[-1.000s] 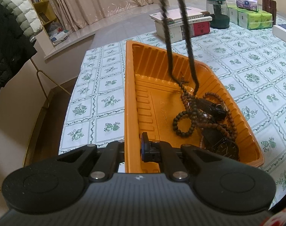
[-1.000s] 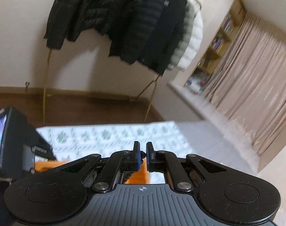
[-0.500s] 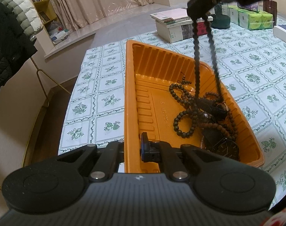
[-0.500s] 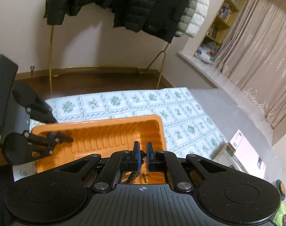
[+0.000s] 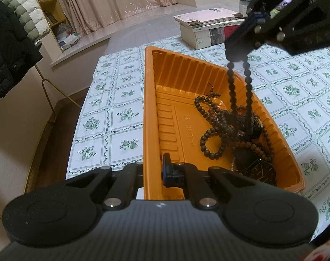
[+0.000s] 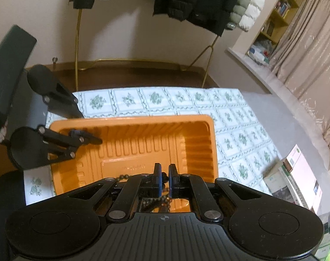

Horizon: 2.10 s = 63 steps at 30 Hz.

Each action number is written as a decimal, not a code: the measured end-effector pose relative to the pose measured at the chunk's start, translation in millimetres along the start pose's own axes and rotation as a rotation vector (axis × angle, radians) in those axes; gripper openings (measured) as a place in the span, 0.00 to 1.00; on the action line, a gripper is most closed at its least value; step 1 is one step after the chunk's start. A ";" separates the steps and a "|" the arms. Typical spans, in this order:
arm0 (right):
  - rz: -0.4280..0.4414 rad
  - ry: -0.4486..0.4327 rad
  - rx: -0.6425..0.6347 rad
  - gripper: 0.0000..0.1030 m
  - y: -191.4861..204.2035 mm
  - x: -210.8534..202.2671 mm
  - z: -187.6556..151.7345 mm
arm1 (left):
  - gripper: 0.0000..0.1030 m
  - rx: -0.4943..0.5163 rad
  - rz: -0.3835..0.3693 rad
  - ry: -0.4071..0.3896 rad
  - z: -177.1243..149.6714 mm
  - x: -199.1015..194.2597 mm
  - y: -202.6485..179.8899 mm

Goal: Organize jewelry
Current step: 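Lower the dark bead necklace into the tray and open the right gripper, then set the orange tray down on the table with the left gripper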

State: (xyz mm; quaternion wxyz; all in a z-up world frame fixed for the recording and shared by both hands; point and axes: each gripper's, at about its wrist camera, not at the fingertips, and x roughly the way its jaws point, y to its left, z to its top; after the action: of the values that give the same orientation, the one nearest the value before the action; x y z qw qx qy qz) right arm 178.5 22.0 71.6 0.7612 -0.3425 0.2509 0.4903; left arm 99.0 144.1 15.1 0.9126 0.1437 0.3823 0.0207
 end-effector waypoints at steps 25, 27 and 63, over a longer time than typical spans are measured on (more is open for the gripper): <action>-0.066 -0.089 0.581 0.62 -2.6 -58.7 -109.4 | 0.07 -0.304 -0.172 0.085 -48.4 34.9 57.0; -0.068 -0.091 0.661 0.62 -0.3 -62.7 -123.3 | 0.11 -0.353 -0.189 0.084 -55.3 36.6 63.0; -0.239 0.066 1.098 0.79 77.4 -101.2 -206.5 | 1.00 -0.317 -0.138 0.057 -66.1 -68.3 -61.4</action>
State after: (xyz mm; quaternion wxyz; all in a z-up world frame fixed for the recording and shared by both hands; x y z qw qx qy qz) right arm 58.1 -172.5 -9.1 0.8696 0.0629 0.4526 0.1872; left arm -0.3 91.5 1.2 0.9119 -0.0290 0.4088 0.0221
